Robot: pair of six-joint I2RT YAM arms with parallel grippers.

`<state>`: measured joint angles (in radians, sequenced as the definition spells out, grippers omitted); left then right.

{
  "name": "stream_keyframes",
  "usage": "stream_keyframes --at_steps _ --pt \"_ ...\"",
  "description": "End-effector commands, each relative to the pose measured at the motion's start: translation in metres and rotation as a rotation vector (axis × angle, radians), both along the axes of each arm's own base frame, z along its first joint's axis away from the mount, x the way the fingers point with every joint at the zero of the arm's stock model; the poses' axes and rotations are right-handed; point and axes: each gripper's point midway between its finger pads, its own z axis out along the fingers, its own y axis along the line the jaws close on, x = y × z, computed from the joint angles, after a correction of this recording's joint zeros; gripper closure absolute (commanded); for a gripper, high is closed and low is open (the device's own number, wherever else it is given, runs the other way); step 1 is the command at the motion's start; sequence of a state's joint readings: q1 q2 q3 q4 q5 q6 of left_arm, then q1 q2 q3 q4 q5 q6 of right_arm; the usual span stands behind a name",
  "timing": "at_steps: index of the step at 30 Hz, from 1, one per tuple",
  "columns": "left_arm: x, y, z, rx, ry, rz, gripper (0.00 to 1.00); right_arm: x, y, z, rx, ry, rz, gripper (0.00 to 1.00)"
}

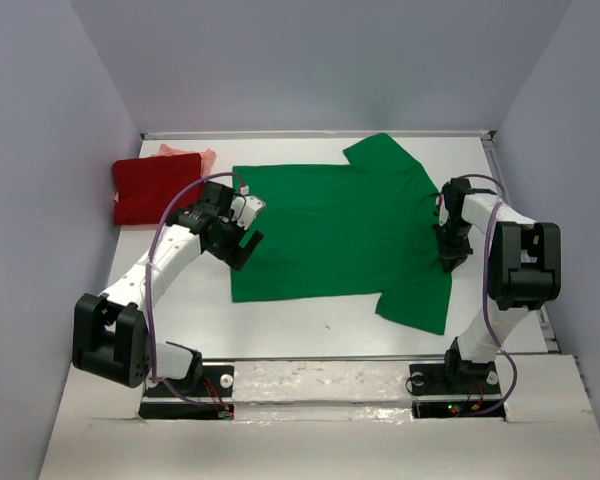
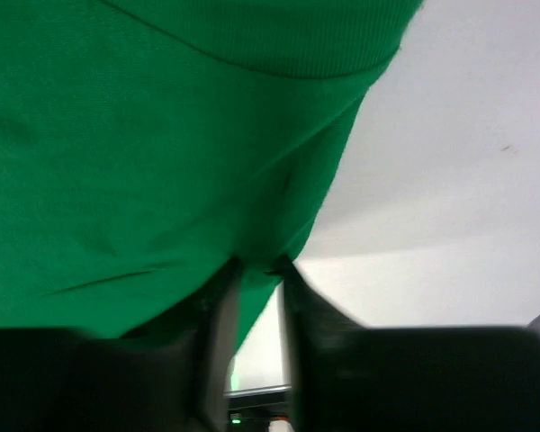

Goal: Fold and stack the t-shirts
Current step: Grap the side of the flattened tshirt closest away from the robot with both arms

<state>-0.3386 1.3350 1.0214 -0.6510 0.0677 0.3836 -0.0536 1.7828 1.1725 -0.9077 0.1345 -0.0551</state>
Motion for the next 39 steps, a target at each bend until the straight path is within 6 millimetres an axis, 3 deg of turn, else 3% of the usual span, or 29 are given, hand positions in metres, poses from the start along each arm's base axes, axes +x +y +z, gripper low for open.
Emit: stream_keyframes --at_steps 1,3,10,13,19,27,36,39 --pt "0.001 -0.002 -0.001 -0.006 -0.004 -0.005 0.01 -0.004 -0.002 -0.009 0.016 -0.003 -0.013 0.83" --pt "0.001 -0.003 -0.002 -0.008 0.0 -0.004 0.01 -0.008 0.0 -0.013 0.024 0.009 -0.011 1.0" --pt "-0.004 -0.005 -0.007 -0.011 0.029 -0.016 0.01 -0.007 -0.001 -0.011 0.036 -0.002 -0.017 1.0" --pt "-0.015 -0.006 -0.014 0.003 0.07 -0.051 0.01 -0.006 -0.002 -0.008 0.029 -0.012 -0.011 1.0" --pt "-0.037 0.0 -0.012 0.031 0.131 -0.146 0.14 0.0 -0.004 -0.001 0.02 -0.04 -0.009 1.0" --pt "-0.074 -0.003 -0.027 -0.003 0.291 -0.221 0.15 0.006 -0.003 0.002 0.028 -0.062 -0.014 1.0" --pt "-0.066 0.004 -0.037 0.065 0.325 -0.244 0.19 0.008 -0.002 0.006 0.033 -0.076 -0.012 1.0" --pt "-0.071 0.006 -0.042 0.067 0.347 -0.275 0.2 0.008 -0.002 0.007 0.033 -0.077 -0.012 1.0"
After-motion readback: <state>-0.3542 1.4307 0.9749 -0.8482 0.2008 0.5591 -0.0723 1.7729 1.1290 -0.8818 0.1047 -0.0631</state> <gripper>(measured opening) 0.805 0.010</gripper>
